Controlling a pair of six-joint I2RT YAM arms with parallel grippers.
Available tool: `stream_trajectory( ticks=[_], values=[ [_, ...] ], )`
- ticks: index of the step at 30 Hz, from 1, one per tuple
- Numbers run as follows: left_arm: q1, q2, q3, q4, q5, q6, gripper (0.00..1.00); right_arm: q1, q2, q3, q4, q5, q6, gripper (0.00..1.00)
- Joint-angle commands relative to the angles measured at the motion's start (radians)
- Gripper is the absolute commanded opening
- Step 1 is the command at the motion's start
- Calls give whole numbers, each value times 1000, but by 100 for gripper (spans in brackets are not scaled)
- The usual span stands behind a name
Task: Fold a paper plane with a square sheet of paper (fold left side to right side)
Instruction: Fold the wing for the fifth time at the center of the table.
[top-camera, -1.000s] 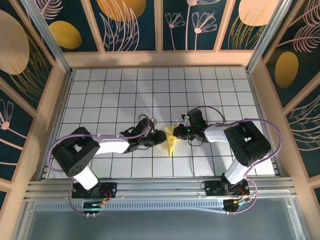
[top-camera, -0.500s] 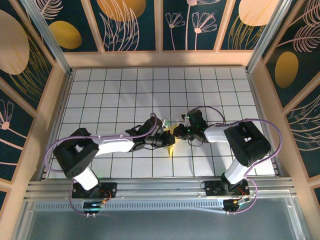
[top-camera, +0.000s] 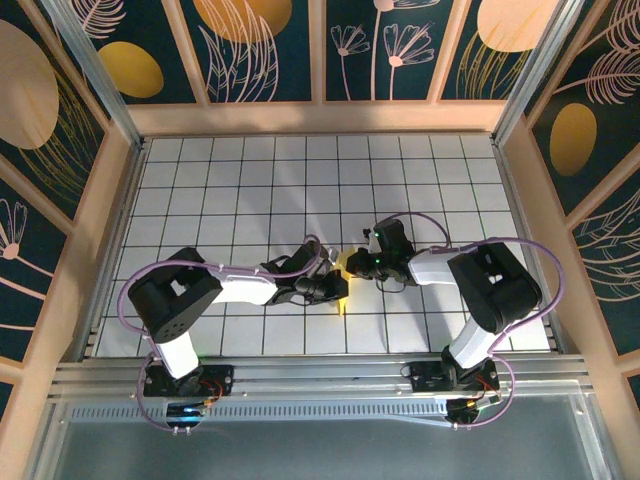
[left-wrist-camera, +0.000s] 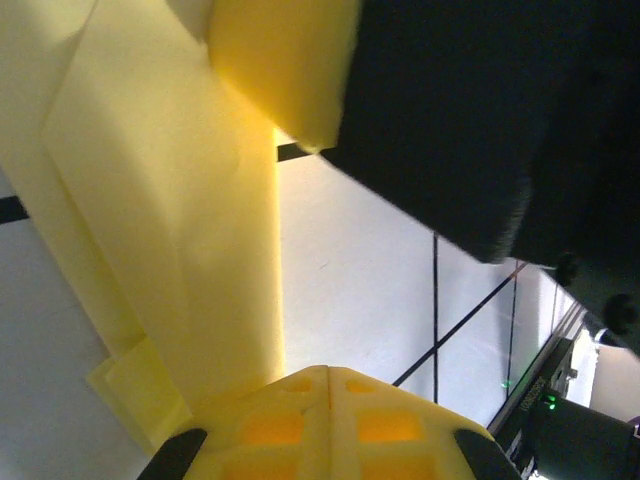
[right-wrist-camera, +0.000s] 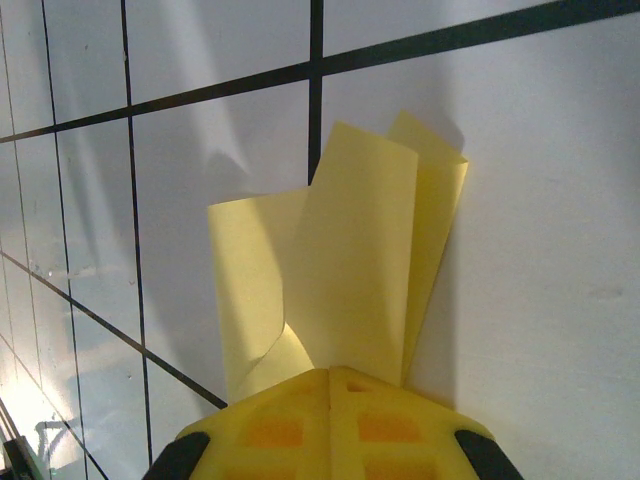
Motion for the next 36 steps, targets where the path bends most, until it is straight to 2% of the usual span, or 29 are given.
stream_trajectory(
  ticks=[1,22,31,36],
  values=[
    [-2,18,-22,40,25,-26,1,17,40,-31,-141,49,-1,0],
    [-13,66,-48,46,2,-33,0,17,47,-14,-153,53,-3,0],
    [-24,73,-28,-75,-88,-6,0,17,19,33,-169,36,-14,0],
    [-31,87,-24,-103,-112,-1,0,3,-65,82,-176,2,-30,0]
  ],
)
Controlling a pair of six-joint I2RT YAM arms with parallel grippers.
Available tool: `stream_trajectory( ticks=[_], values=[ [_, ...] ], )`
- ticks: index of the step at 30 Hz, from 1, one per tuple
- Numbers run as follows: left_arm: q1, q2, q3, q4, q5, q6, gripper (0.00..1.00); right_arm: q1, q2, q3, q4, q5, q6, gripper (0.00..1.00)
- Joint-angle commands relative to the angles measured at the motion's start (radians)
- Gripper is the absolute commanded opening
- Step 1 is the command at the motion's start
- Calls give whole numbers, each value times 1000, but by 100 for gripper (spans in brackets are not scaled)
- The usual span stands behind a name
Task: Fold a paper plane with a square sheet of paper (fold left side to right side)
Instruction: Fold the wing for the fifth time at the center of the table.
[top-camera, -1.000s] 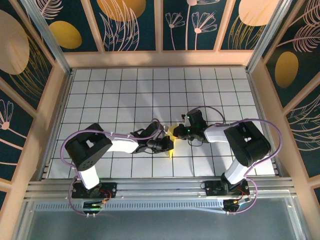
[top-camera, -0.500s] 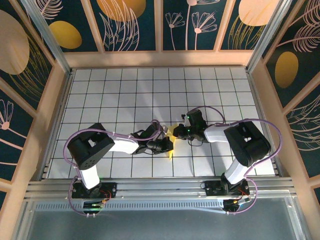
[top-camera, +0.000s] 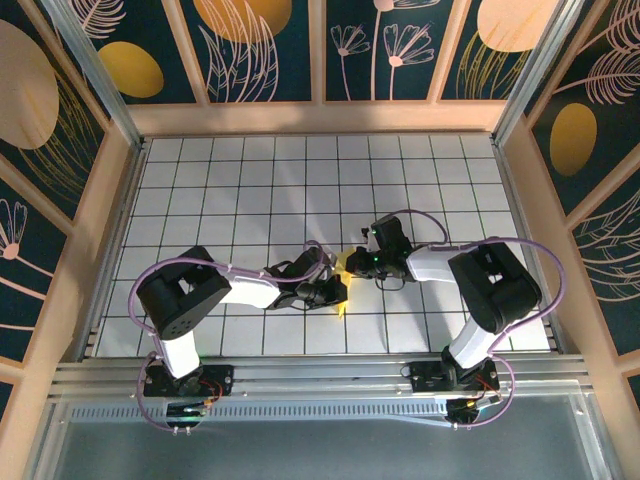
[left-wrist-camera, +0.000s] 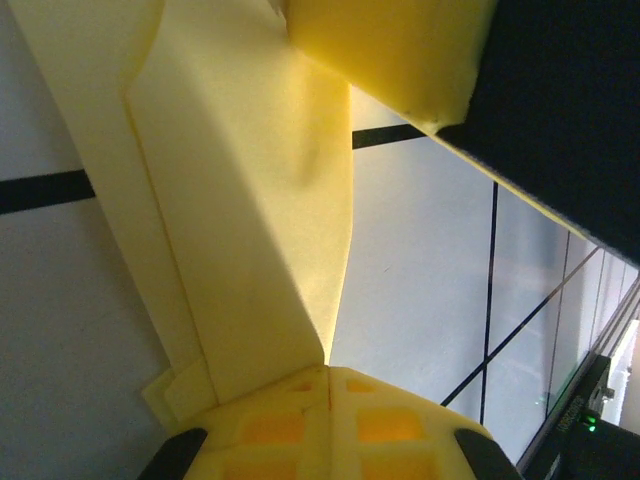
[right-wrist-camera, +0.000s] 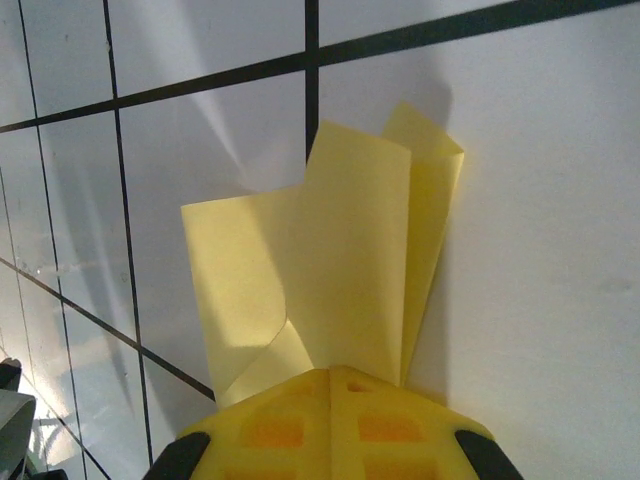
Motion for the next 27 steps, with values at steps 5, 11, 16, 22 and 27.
stream_trajectory(
  ticks=[5,11,16,22,27],
  values=[
    [-17,62,4,-168,-90,20,0,-42,-160,5,-58,-31,-27,0],
    [-19,63,9,-184,-102,23,0,-52,-220,-116,42,-94,-17,0],
    [-19,65,16,-195,-106,27,0,-50,-182,-178,198,-164,6,0],
    [-19,63,21,-212,-112,33,0,-46,-117,-144,223,-152,-28,0],
    [-19,64,20,-214,-112,33,0,-48,-47,-109,237,-150,-44,0]
  ],
)
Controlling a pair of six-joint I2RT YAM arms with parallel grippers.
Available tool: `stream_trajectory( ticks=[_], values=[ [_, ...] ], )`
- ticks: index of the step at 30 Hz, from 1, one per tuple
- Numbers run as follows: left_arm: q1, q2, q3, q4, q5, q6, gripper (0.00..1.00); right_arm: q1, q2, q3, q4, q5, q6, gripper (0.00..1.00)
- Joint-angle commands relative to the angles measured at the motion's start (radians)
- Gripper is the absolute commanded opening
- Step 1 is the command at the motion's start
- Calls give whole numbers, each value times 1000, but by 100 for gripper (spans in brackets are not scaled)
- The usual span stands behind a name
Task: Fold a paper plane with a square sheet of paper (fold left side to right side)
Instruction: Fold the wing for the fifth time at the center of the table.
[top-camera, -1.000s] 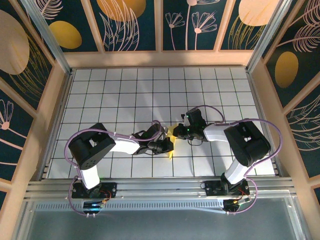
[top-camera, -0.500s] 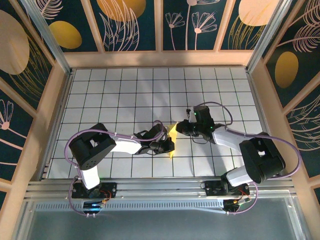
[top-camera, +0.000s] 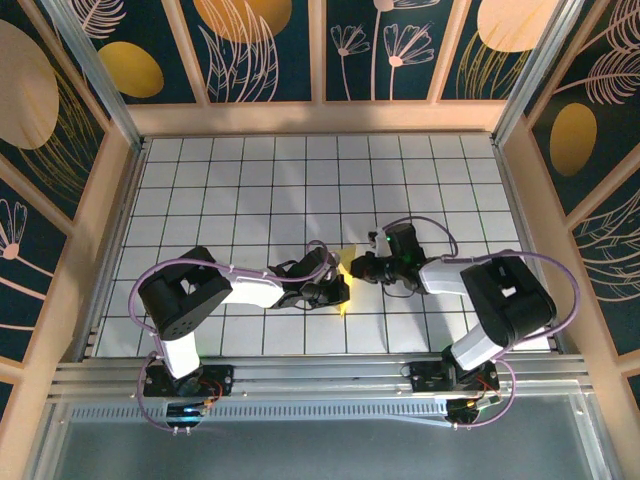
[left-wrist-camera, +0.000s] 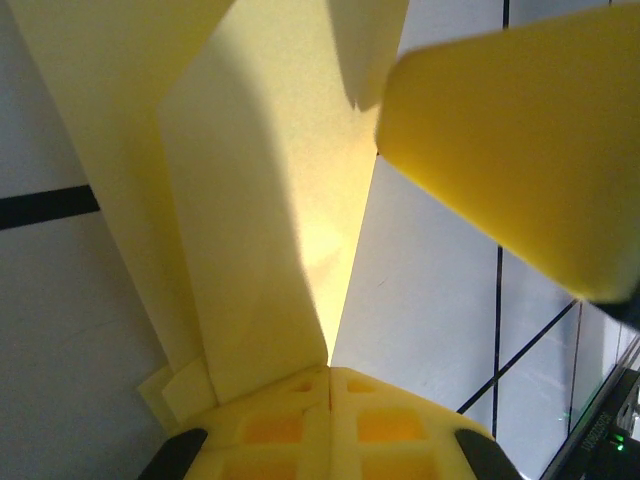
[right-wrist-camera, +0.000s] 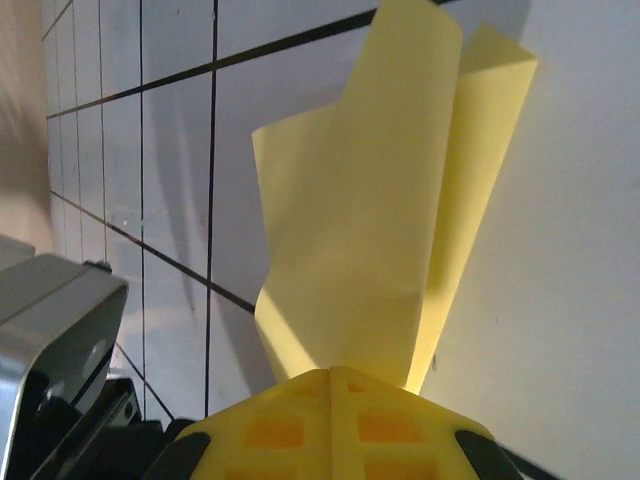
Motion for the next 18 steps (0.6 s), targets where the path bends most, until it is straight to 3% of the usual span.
stream_trajectory(
  ticks=[1,18],
  values=[
    [-1,56,-20,-156,-60,14,0,2,43,39,51,-11,-37,0],
    [-2,59,-21,-166,-69,12,0,-34,177,145,-39,43,-138,0]
  ],
)
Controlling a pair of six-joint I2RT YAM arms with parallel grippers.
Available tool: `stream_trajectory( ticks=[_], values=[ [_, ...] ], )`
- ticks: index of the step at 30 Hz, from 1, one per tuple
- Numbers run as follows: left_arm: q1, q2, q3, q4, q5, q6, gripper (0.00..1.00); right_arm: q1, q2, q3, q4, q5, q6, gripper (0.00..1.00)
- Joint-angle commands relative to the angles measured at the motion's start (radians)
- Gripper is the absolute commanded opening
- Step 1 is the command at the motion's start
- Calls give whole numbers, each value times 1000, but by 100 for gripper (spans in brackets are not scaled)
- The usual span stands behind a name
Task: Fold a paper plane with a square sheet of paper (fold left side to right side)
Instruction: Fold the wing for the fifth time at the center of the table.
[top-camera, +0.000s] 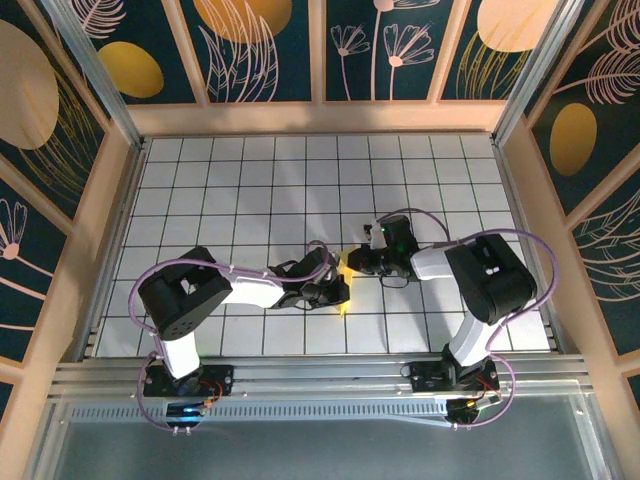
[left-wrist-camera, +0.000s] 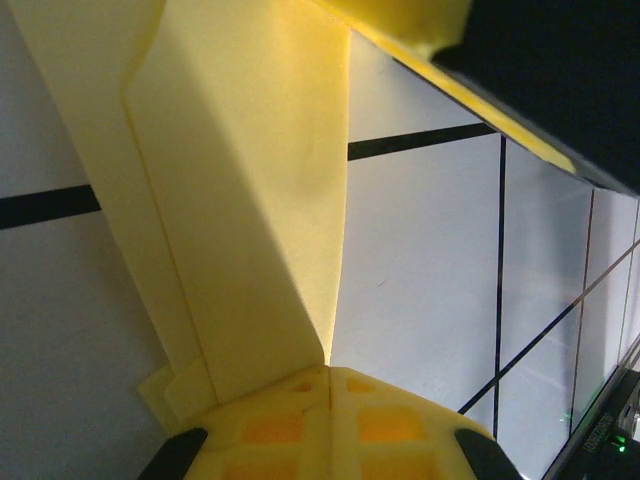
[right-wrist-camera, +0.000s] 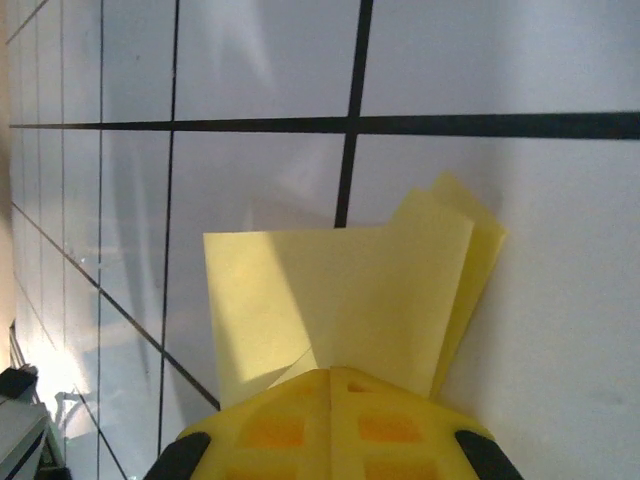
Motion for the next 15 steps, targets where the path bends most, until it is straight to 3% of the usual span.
stream_trajectory(
  ticks=[1,15],
  values=[
    [0,59,-21,-164,-65,12,0,-10,30,39,-41,42,-53,0],
    [0,64,-20,-176,-66,10,0,-59,80,97,-74,56,-78,0]
  ],
)
